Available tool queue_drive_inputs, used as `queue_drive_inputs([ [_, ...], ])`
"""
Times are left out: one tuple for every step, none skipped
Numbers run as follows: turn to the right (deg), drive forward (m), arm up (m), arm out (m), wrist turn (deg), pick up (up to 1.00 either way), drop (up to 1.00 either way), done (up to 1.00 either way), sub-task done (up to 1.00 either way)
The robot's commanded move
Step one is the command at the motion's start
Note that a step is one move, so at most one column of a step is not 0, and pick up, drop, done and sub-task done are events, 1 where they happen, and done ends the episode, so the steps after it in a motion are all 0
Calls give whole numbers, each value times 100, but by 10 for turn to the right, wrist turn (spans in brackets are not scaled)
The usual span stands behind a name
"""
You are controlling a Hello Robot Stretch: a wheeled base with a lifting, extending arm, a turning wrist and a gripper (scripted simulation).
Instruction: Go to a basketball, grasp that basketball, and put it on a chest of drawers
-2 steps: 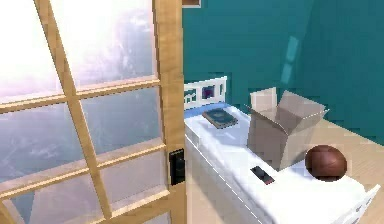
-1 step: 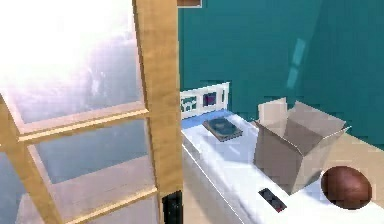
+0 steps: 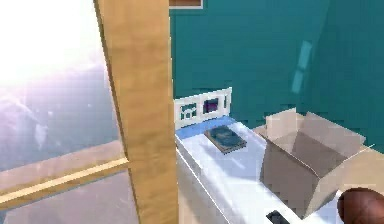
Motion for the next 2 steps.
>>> queue_drive_inputs([
  [450, 0, 0, 0, 0, 0, 0, 0, 0],
  [450, 0, 0, 0, 0, 0, 0, 0, 0],
])
